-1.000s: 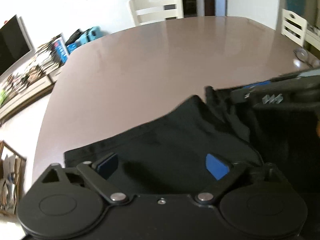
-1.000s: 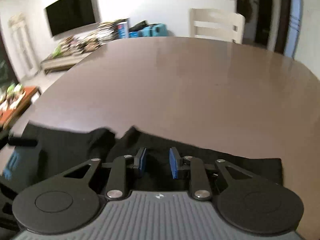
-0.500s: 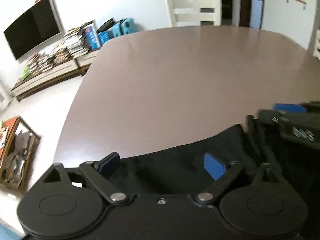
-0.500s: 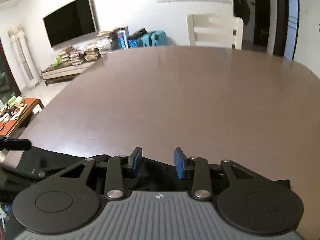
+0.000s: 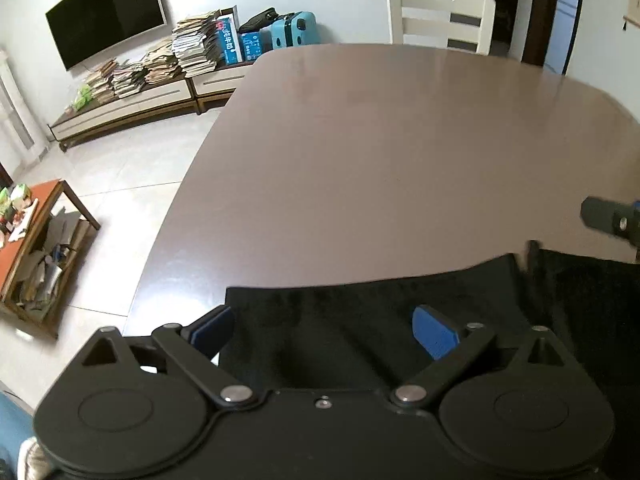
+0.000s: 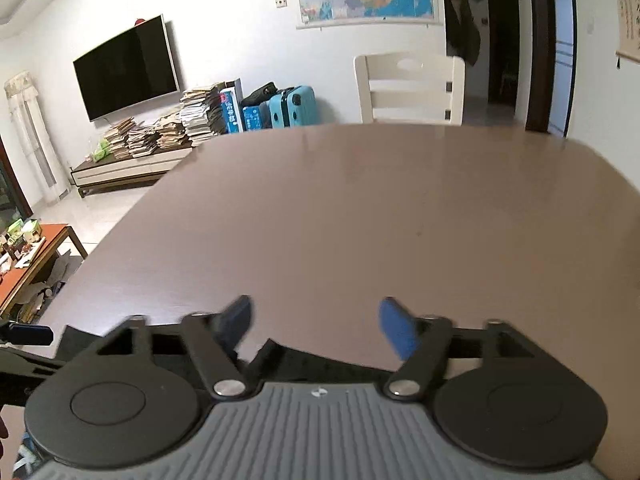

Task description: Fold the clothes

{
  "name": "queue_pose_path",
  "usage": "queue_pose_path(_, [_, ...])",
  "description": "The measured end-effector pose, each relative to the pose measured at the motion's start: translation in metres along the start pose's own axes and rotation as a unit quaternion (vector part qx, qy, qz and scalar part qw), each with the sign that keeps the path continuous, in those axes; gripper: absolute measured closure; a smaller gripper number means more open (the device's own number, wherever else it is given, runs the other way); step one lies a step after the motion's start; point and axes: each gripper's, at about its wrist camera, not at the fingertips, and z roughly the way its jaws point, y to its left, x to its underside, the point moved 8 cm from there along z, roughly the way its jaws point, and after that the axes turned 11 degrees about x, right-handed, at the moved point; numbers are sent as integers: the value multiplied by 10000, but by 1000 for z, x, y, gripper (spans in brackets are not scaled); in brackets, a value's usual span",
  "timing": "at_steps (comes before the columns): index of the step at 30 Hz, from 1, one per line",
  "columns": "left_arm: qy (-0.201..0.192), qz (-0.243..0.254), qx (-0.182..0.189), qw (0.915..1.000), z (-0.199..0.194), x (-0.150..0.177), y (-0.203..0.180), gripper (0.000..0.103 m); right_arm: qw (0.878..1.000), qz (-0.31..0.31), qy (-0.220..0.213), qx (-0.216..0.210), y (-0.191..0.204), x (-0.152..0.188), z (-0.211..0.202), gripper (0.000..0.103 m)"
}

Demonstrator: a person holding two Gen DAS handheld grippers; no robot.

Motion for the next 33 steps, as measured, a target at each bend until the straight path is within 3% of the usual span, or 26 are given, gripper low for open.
queue_pose_path(4, [25,158,-72,9998,-34,20,-14,1,9998,25,123,164,-4,17,-45,2])
queue_pose_path(6, [79,175,-78,9998,-42,30,-23,1,9996,54,184,229,-8,25,-61,0])
queue_pose_path(21, [835,11,99,9965,-120,134,-67,1,9905,189,1168,700,-48,119,-160,0])
queue_pose_path(29, [1006,-89,337,9943,-141,147,-79,1,9906,172,1208,610,-49,132,-196,0])
queue_pose_path(33, [883,-253,439,9948,-150,145,-80,1,9912,166,1171,600,-50,132,-208,0])
